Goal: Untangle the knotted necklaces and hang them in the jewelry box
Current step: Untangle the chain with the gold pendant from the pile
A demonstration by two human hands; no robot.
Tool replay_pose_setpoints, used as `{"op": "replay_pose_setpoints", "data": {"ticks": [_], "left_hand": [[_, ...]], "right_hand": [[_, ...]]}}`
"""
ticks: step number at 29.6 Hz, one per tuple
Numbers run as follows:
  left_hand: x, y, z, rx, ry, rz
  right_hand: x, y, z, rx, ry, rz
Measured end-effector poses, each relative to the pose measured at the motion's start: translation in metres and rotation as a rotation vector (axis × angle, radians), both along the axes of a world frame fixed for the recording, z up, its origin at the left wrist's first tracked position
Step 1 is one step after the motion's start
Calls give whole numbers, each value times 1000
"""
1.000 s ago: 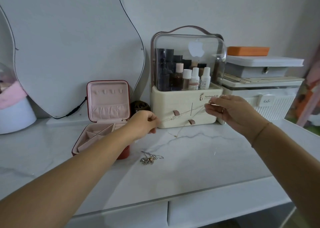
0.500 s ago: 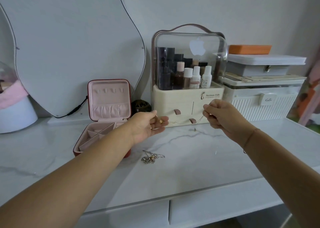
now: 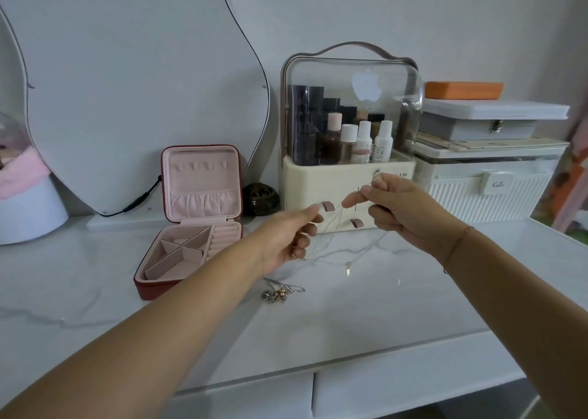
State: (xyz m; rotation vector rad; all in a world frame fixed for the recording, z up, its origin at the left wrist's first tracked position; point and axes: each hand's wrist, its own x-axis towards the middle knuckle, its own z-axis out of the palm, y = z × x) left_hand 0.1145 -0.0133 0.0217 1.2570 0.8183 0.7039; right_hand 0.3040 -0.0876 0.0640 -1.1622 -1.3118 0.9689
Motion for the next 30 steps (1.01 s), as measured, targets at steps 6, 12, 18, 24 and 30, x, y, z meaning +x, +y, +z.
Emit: {"op": "replay_pose_setpoints", "data": {"ticks": [6, 12, 18, 24, 30], "left_hand": [[5, -6, 15, 272, 97, -75], [14, -1, 24, 197, -42, -78], [20, -13, 29, 278, -6, -172], [16, -6, 27, 312, -23, 28], [2, 1, 27, 240, -54, 82]], "right_hand": [[-9, 9, 15, 30, -106, 31], [-13, 12, 20, 25, -138, 35], [-14, 12, 23, 20, -219, 3], [-3, 4, 28, -58, -286, -28], [19, -6, 17, -160, -352, -53]]}}
